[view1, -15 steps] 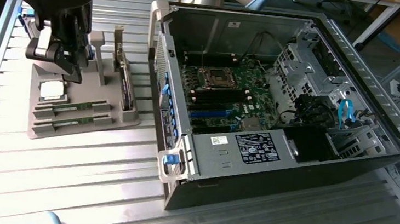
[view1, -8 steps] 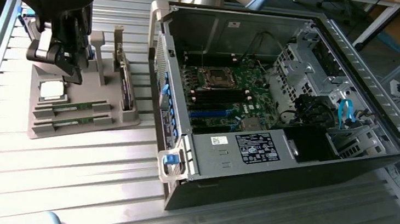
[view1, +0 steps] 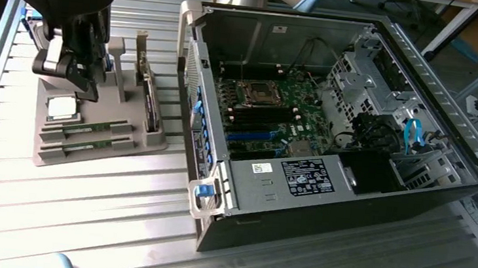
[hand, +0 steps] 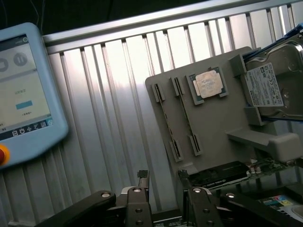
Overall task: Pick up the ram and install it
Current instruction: 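Pick up the ram and move it above insertion slot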
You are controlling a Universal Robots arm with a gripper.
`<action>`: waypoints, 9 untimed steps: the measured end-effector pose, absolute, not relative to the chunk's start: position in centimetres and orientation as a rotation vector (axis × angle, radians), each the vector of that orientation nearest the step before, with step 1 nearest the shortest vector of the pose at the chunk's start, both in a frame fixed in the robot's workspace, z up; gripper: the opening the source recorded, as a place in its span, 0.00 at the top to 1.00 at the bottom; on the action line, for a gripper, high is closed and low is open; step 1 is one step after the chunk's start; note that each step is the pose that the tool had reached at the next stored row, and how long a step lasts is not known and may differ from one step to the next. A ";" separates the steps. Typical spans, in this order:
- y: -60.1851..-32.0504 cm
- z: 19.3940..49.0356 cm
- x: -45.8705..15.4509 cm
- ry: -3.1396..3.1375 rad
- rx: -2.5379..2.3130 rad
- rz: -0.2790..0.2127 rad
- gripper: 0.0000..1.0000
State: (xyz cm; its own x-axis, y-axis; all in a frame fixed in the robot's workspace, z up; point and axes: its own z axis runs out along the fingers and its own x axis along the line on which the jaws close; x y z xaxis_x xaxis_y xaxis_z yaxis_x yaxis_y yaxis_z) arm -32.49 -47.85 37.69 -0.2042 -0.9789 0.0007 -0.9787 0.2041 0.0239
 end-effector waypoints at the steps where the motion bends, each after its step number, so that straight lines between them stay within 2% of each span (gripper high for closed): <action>1: -47.8 37.6 -32.5 -2.425 1.972 -0.028 0.64; 9: -47.8 37.4 -32.5 -2.425 1.972 -0.028 0.64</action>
State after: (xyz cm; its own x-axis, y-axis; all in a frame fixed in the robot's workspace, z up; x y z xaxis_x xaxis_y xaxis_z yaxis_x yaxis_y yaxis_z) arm -32.49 -47.85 37.43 -0.2041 -0.9789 0.0008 -0.9787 0.2041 0.0239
